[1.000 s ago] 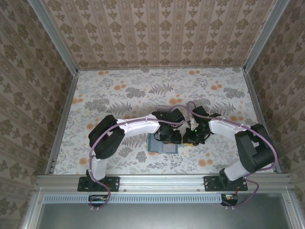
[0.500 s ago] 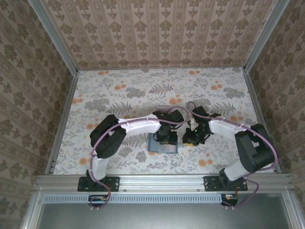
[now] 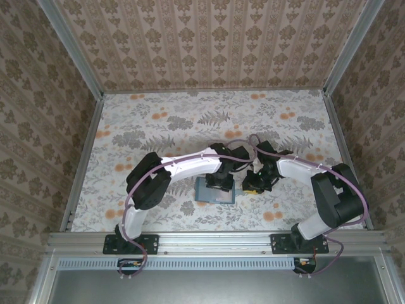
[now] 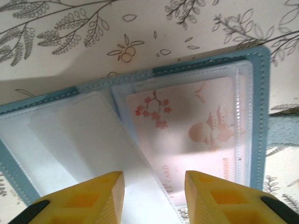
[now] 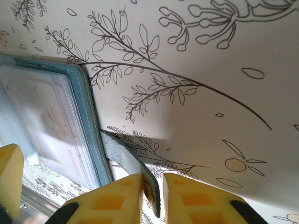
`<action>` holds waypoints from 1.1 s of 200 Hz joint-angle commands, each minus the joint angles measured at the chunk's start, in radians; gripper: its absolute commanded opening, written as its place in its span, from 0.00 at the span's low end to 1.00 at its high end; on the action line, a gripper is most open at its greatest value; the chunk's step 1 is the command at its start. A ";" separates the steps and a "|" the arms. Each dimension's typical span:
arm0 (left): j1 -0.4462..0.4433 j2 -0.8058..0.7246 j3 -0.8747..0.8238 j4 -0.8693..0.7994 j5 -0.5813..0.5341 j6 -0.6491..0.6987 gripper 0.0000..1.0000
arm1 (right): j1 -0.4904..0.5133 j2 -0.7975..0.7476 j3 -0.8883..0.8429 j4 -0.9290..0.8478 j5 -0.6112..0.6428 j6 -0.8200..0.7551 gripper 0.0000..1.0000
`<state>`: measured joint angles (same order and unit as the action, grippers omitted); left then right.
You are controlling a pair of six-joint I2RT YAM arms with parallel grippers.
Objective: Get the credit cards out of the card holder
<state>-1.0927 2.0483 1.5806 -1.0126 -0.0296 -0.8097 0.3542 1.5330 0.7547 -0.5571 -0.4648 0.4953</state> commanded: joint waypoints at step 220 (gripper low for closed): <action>0.017 -0.059 -0.061 -0.134 -0.101 0.016 0.12 | 0.008 0.021 0.018 -0.034 -0.008 -0.019 0.19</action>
<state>-1.0878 2.0327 1.5402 -1.0893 -0.0879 -0.7918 0.3580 1.5402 0.7586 -0.5602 -0.4648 0.4923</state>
